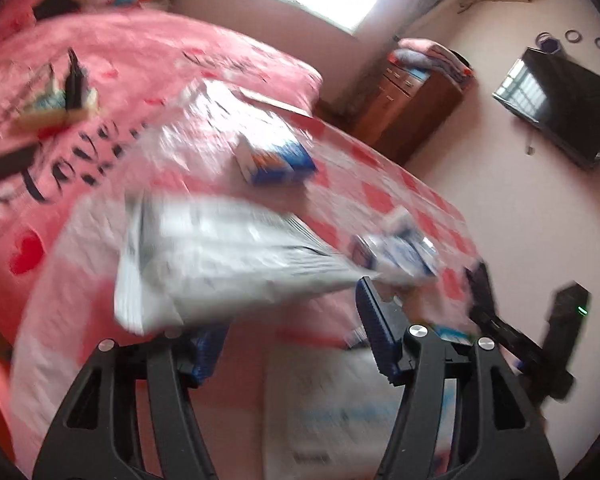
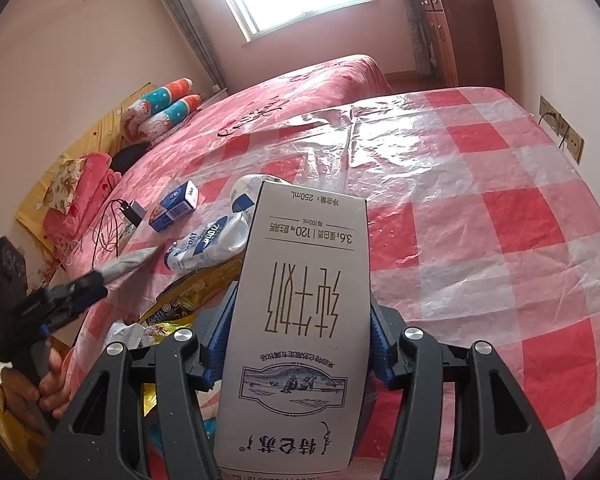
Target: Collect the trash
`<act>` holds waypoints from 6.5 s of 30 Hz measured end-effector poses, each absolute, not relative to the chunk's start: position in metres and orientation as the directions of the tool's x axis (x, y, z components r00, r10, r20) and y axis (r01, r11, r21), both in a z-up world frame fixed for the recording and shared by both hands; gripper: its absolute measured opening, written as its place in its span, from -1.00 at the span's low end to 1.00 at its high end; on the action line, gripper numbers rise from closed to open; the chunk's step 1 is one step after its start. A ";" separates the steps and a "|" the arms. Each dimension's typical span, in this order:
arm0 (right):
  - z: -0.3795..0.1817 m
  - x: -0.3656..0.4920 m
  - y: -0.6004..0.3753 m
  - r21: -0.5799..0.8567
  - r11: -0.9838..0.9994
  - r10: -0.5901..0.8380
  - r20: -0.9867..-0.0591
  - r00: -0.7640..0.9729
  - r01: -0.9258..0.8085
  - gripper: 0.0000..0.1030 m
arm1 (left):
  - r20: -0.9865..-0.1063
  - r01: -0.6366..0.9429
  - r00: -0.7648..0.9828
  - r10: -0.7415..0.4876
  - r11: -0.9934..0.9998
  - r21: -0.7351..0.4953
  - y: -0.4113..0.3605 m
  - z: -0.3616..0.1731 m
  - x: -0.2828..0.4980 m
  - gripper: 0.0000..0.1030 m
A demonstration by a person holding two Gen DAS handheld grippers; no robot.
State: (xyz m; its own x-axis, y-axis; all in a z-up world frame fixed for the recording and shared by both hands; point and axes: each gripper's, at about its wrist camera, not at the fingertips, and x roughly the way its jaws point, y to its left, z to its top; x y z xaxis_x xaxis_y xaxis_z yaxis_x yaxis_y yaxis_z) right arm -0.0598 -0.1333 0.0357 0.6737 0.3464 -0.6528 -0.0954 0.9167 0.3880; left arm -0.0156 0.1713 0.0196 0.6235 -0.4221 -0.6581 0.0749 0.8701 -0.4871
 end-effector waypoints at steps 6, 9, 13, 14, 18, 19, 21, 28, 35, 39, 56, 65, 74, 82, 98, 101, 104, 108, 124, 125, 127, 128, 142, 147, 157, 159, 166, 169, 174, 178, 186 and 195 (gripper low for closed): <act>0.035 -0.060 -0.134 0.391 0.915 0.349 -0.652 0.673 -0.096 0.12 | -0.704 0.286 0.544 -0.457 0.890 -0.356 0.158 0.048 -0.057 0.34; 0.035 -0.059 -0.132 0.387 0.916 0.354 -0.656 0.666 -0.106 0.12 | -0.740 0.436 0.566 -0.362 0.894 -0.104 0.146 0.069 -0.062 0.69; 0.034 -0.059 -0.131 0.388 0.916 0.355 -0.657 0.665 -0.106 0.12 | -0.800 0.598 0.556 -0.224 0.777 0.197 0.132 0.067 -0.039 0.69; 0.034 -0.059 -0.131 0.387 0.916 0.356 -0.658 0.663 -0.108 0.12 | -0.815 0.622 0.544 -0.198 0.747 0.234 0.131 0.063 -0.031 0.69; 0.034 -0.059 -0.130 0.384 0.916 0.358 -0.661 0.659 -0.112 0.12 | -0.881 0.701 0.465 -0.087 0.644 0.306 0.124 0.035 0.005 0.69; 0.033 -0.059 -0.130 0.385 0.916 0.359 -0.662 0.658 -0.113 0.12 | -0.892 0.715 0.448 -0.062 0.624 0.316 0.122 0.027 0.011 0.69; 0.033 -0.058 -0.129 0.384 0.916 0.361 -0.663 0.656 -0.115 0.12 | -0.907 0.740 0.422 -0.016 0.584 0.334 0.119 0.012 0.022 0.74; 0.032 -0.057 -0.127 0.382 0.916 0.366 -0.667 0.649 -0.124 0.12 | -0.945 0.755 0.318 -0.074 0.623 0.205 0.128 0.006 0.057 0.93; 0.031 -0.055 -0.125 0.371 0.920 0.361 -0.678 0.640 -0.125 0.11 | -0.950 0.665 0.236 -0.204 0.747 0.005 0.143 -0.001 0.079 0.93; 0.033 -0.057 -0.126 0.369 0.922 0.351 -0.672 0.652 -0.116 0.11 | -0.915 0.609 0.318 -0.249 0.793 -0.004 0.149 -0.001 0.066 0.77; 0.052 -0.068 -0.121 0.432 0.896 0.376 -0.626 0.684 -0.097 0.10 | -0.749 0.283 0.609 -0.262 0.954 -0.103 0.179 0.026 -0.006 0.34; 0.086 -0.070 -0.080 0.467 0.865 0.457 -0.578 0.676 -0.184 0.10 | -0.662 0.149 0.716 -0.222 0.975 -0.165 0.231 0.053 -0.068 0.34; 0.110 -0.078 0.040 0.527 0.739 0.673 -0.560 0.482 -0.419 0.10 | -0.662 -0.119 0.749 -0.029 0.977 -0.179 0.326 0.054 -0.155 0.34; 0.094 -0.089 0.193 0.575 0.574 0.781 -0.599 0.179 -0.583 0.10 | -0.724 -0.383 0.680 0.117 0.898 -0.214 0.401 0.009 -0.222 0.34; 0.036 -0.116 0.318 0.510 0.564 0.716 -0.694 0.077 -0.650 0.55 | -0.810 -0.524 0.551 0.199 0.839 -0.150 0.435 -0.051 -0.226 0.70; 0.043 -0.111 0.297 0.526 0.575 0.732 -0.673 0.107 -0.627 0.55 | -0.804 -0.518 0.557 0.210 0.844 -0.138 0.430 -0.050 -0.228 0.70; 0.053 -0.110 0.275 0.517 0.596 0.734 -0.661 0.155 -0.614 0.67 | -0.786 -0.511 0.580 0.214 0.847 -0.147 0.422 -0.043 -0.233 0.70; 0.067 -0.116 0.247 0.468 0.627 0.721 -0.652 0.235 -0.623 0.73 | -0.744 -0.472 0.627 0.233 0.873 -0.124 0.405 -0.030 -0.235 0.70; 0.079 -0.147 0.150 0.329 0.743 0.635 -0.622 0.458 -0.583 0.80 | -0.642 -0.308 0.745 0.180 0.947 -0.093 0.332 0.011 -0.230 0.70; 0.080 -0.148 0.145 0.325 0.746 0.633 -0.617 0.467 -0.582 0.81 | -0.644 -0.297 0.745 0.177 0.951 -0.083 0.327 0.013 -0.229 0.70; 0.085 -0.153 0.133 0.314 0.756 0.627 -0.603 0.494 -0.575 0.81 | -0.653 -0.272 0.738 0.173 0.961 -0.053 0.314 0.016 -0.225 0.70; 0.087 -0.154 0.129 0.308 0.760 0.622 -0.599 0.504 -0.572 0.82 | -0.656 -0.258 0.737 0.165 0.965 -0.047 0.309 0.018 -0.223 0.70; 0.101 -0.164 0.060 0.241 0.843 0.527 -0.553 0.645 -0.482 0.86 | -0.688 -0.145 0.725 0.033 0.984 -0.106 0.253 0.027 -0.209 0.70; 0.101 -0.162 0.031 0.266 0.863 0.501 -0.553 0.665 -0.429 0.90 | -0.700 -0.090 0.713 -0.034 0.986 -0.139 0.232 0.028 -0.205 0.70; 0.096 -0.158 -0.019 0.305 0.894 0.449 -0.578 0.681 -0.330 0.90 | -0.700 0.022 0.707 -0.101 0.992 -0.122 0.192 0.040 -0.198 0.70; 0.095 -0.158 -0.028 0.300 0.900 0.435 -0.584 0.685 -0.315 0.90 | -0.699 0.043 0.705 -0.116 0.992 -0.121 0.183 0.042 -0.195 0.70; 0.085 -0.156 -0.065 0.305 0.919 0.392 -0.615 0.685 -0.252 0.90 | -0.707 0.111 0.689 -0.156 0.988 -0.110 0.156 0.046 -0.178 0.70; 0.077 -0.150 -0.084 0.321 0.923 0.375 -0.635 0.675 -0.211 0.90 | -0.709 0.151 0.683 -0.177 0.983 -0.100 0.145 0.052 -0.165 0.70; 0.064 -0.143 -0.105 0.363 0.918 0.377 -0.662 0.648 -0.163 0.90 | -0.709 0.225 0.677 -0.199 0.973 -0.059 0.132 0.064 -0.125 0.70; 0.064 -0.136 -0.118 0.364 0.919 0.368 -0.666 0.649 -0.148 0.90 | -0.711 0.261 0.677 -0.190 0.965 -0.010 0.129 0.070 -0.081 0.70; 0.071 -0.093 -0.123 0.340 0.923 0.373 -0.685 0.626 -0.178 0.90 | -0.708 0.264 0.683 -0.181 0.965 0.007 0.134 0.071 0.013 0.70; 0.074 -0.038 -0.087 0.314 0.897 0.439 -0.714 0.545 -0.311 0.90 | -0.728 0.340 0.652 -0.213 0.940 0.030 0.124 0.053 0.093 0.70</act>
